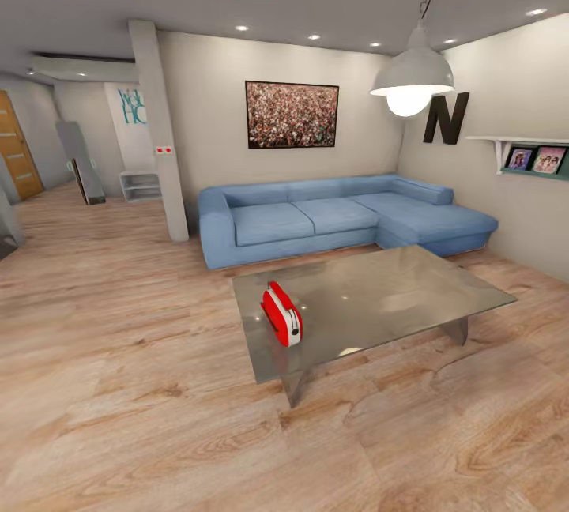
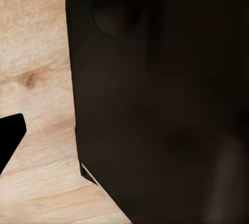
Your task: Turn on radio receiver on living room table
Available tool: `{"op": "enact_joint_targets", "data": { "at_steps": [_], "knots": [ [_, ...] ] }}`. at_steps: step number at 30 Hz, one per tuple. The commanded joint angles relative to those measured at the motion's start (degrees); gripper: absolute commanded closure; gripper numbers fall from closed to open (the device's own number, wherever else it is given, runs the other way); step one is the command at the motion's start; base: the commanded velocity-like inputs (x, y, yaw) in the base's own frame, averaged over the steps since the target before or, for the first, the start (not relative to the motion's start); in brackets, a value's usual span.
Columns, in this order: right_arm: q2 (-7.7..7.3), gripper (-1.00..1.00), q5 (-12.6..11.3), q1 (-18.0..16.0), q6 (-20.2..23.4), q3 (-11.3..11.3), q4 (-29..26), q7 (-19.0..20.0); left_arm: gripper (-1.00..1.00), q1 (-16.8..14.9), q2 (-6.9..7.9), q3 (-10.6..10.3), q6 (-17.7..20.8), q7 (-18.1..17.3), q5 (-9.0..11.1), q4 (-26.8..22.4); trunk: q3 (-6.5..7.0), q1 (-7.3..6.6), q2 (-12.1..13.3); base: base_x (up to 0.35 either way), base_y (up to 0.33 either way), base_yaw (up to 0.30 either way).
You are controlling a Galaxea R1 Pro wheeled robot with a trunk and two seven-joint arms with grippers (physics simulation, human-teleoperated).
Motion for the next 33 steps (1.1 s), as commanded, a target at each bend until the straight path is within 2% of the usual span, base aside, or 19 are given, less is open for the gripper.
{"op": "enact_joint_targets", "data": {
  "at_steps": [1, 7, 11, 14, 30, 33],
  "knots": [
    [0.33, -1.00, 0.1, -0.3, -0.1, 0.0, -0.3, -0.1, -1.00, 0.3, -0.33, -0.1, -0.3, -0.1, -0.2, -0.2, 0.00, 0.01, 0.0, 0.000, 0.000, 0.000],
    [2.26, -1.00, 0.1, -2.3, -0.1, 0.0, -0.5, -0.1, -1.00, 2.3, -2.26, 0.0, -0.3, -0.1, 0.1, -0.2, 0.00, 0.01, 0.0, 0.000, 0.000, 0.000],
    [3.50, -1.00, 0.1, -2.4, -0.1, 0.0, -0.5, -0.1, -1.00, 3.6, -3.54, -0.1, -0.3, -0.1, 0.1, -0.2, 0.00, 0.01, 0.0, 0.000, 0.000, 0.000],
    [3.51, -1.00, 0.1, -2.5, -0.1, 0.0, -0.5, -0.1, -1.00, 3.7, -4.46, 0.0, -0.3, -0.1, 0.2, -0.2, 0.00, 0.01, 0.0, 0.000, 0.000, 0.000],
    [3.46, -1.00, 0.0, -2.5, -1.0, -0.2, -1.5, -0.1, -1.00, 3.7, -4.48, 0.0, -0.3, -0.1, 0.2, -0.2, 0.00, 0.01, 0.0, 0.000, 0.000, 0.000],
    [2.65, -1.00, 0.1, -2.5, -1.1, -0.1, -2.5, -0.1, -1.00, 3.7, -4.48, 0.0, -0.3, -0.1, 0.2, -0.2, 0.00, 0.01, 0.0, 0.000, 0.000, 0.000]
  ]
}}
